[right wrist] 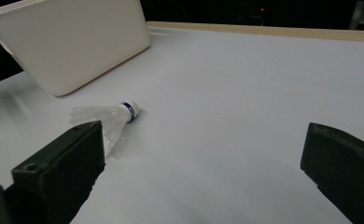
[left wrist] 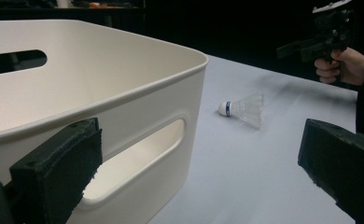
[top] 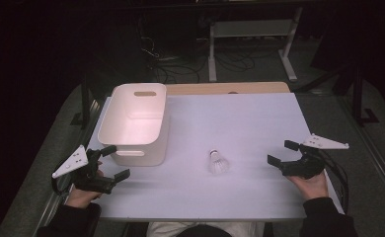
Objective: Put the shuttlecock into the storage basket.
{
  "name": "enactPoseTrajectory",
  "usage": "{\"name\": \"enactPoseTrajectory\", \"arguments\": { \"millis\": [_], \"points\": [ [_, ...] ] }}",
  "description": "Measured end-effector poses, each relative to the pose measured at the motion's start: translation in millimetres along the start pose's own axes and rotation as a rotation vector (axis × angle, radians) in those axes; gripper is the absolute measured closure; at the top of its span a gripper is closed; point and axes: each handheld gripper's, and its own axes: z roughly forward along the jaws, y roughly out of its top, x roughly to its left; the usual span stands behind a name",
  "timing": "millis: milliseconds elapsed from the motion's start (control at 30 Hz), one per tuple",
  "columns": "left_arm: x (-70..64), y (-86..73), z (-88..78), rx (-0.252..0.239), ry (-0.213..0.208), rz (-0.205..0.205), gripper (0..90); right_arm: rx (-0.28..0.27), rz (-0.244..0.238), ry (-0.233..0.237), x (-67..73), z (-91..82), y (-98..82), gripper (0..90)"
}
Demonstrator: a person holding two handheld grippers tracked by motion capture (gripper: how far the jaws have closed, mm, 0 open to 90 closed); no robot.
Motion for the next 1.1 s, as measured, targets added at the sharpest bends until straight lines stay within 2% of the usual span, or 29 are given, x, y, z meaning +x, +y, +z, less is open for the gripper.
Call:
{"name": "enactPoseTrajectory", "arguments": {
  "millis": [567,800,1100],
  "points": [
    [-1.5,-0.3,-2.2,-0.001,0.002,0.000,0.0,-0.006,-0.007,0.006,-0.7,0.0,1.1,0.0],
    [-1.5,-0.2,-2.3,-0.001,0.000,0.000,0.0,-0.006,0.007,0.011,-0.6,-0.2,1.4,0.0],
    [-1.5,-0.2,-2.5,-0.003,0.000,0.001,0.0,0.044,-0.038,-0.005,5.4,-0.2,6.4,0.0]
  ]
}}
